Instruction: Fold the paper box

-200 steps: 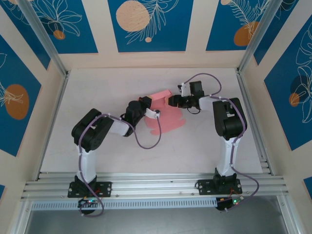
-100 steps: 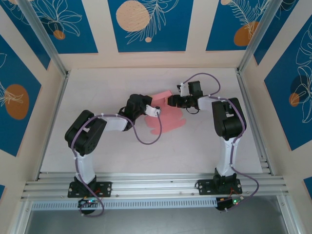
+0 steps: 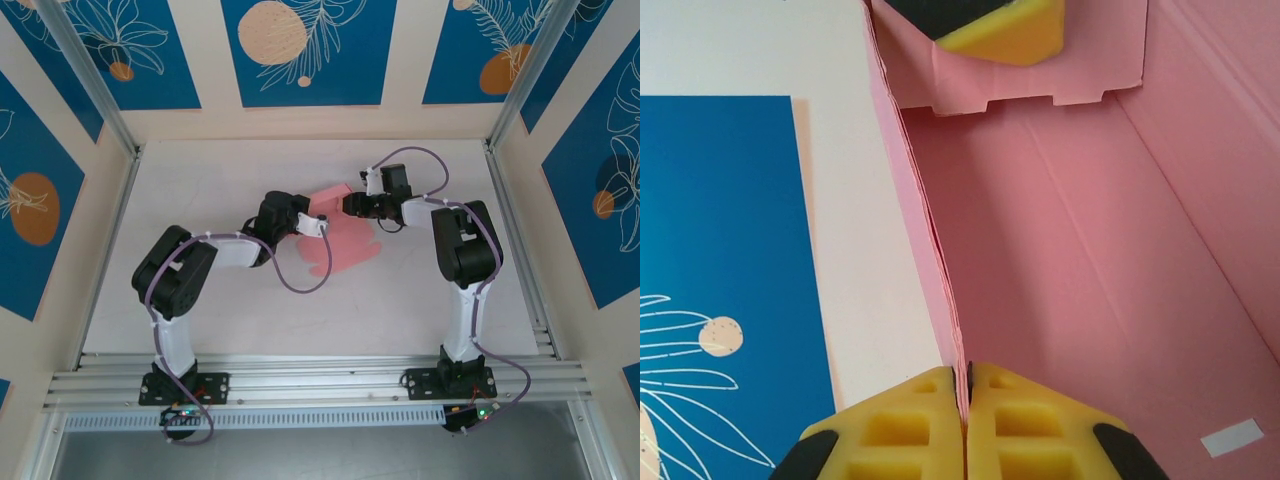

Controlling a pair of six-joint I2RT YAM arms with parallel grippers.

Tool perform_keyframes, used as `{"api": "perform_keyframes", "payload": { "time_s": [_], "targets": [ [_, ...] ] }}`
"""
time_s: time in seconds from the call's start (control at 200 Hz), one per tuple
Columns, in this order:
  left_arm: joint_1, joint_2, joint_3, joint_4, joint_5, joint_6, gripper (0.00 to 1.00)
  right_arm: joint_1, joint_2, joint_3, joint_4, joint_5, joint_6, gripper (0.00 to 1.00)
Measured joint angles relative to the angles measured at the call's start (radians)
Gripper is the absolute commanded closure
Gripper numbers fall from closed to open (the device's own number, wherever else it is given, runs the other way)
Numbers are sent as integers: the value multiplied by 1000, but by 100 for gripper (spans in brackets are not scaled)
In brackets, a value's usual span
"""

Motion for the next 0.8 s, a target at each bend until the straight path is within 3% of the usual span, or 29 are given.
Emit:
{"api": "perform_keyframes", "payload": {
  "time_s": [0.105,0.38,0.735,0.8],
  "targets": [
    [0,-3,4,-14,0,-31,91,10,0,-1,15,39,-5,72],
    [0,-3,40,-76,13,-134,81,45,-12,-5,23,174,-37,80],
    [-2,-76,56,-198,74,-340,22,84,-76,-46,0,235,-51,84],
    [-2,-119,56,-225,80,-398,5,92,-99,-47,-6,242,-51,84]
  ]
}}
